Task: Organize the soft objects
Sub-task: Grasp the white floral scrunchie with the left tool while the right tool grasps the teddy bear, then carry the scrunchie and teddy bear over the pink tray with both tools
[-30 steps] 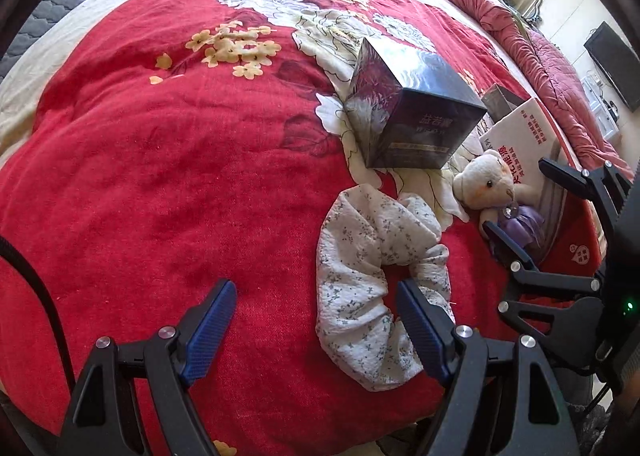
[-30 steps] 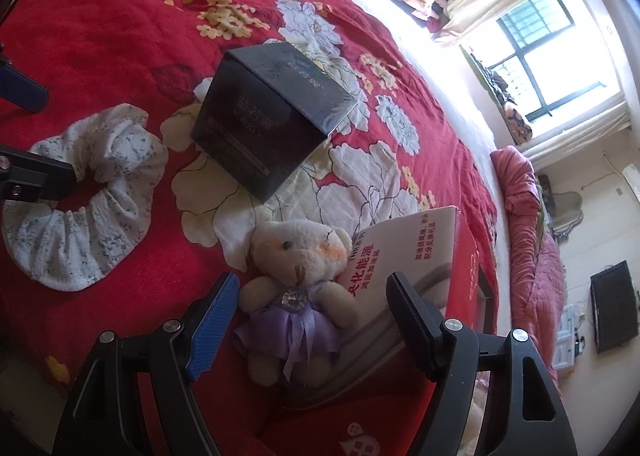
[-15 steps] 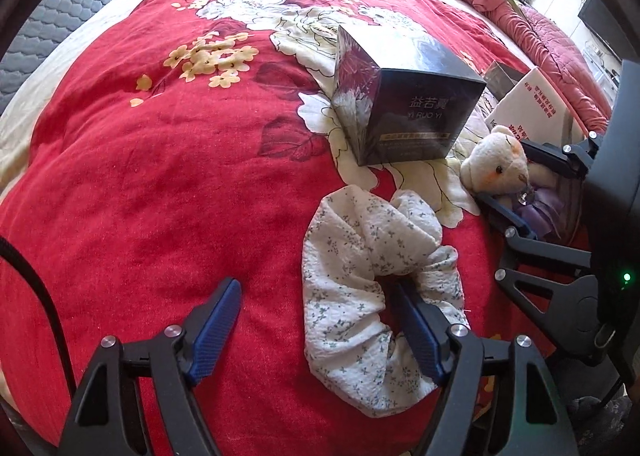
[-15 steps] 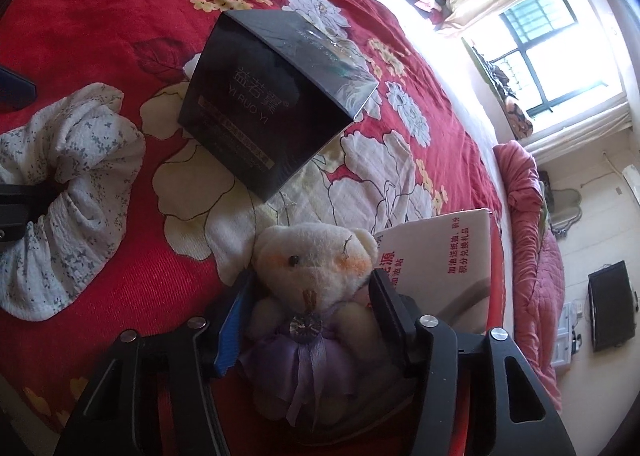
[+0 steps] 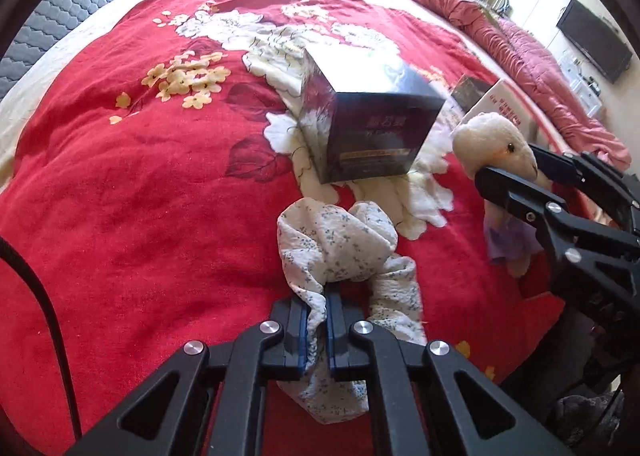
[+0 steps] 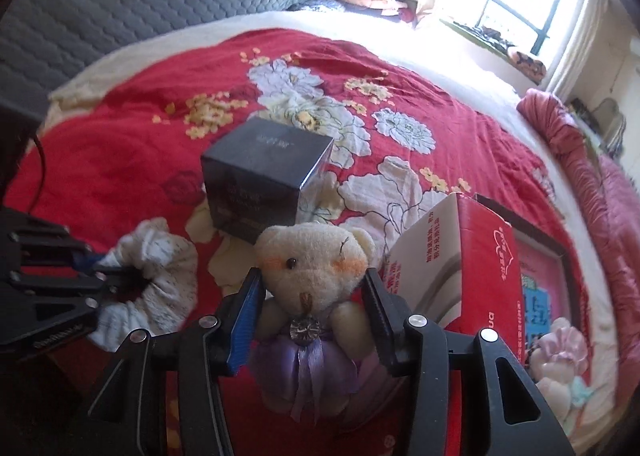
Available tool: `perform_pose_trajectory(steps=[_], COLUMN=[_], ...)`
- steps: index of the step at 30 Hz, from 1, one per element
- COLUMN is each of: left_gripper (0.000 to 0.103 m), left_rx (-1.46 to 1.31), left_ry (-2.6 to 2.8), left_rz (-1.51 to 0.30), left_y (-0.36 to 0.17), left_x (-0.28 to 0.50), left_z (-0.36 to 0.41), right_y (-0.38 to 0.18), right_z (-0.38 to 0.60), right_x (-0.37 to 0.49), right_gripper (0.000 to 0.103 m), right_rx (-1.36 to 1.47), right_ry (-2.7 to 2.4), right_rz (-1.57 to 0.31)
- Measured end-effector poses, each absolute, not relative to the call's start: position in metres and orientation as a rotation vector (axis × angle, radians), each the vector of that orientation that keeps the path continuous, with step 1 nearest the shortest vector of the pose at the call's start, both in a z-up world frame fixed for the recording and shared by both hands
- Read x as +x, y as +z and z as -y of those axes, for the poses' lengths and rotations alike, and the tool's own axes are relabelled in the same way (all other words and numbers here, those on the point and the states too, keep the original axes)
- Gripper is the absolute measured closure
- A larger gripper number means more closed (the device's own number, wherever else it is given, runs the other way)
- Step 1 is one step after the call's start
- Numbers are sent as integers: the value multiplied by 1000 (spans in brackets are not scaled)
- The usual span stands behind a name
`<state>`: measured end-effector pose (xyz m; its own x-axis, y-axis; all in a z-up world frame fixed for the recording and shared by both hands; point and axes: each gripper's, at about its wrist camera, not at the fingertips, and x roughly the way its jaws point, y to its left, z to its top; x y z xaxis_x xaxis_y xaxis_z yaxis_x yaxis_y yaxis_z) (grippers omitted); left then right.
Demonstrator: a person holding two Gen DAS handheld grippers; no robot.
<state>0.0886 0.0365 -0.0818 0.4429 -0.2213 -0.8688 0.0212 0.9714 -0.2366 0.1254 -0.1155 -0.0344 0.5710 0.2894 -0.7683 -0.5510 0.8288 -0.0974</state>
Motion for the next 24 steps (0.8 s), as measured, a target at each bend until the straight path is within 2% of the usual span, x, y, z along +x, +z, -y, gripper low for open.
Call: perform_pose_trajectory(steps=[13,24], left_gripper=[97,97], left_rx=[-179,-102], left_ry=[-214,-423], left_rz=[-922,-842], left_y=[1,71], left_x=[71,88], left_z=[-2,97], right_y=[43,91], right_z=[158,287], right_x=[96,85], right_gripper=[52,52], right_rx=[-149,10], right_ry=[527,300], right_rz=[-670,-588])
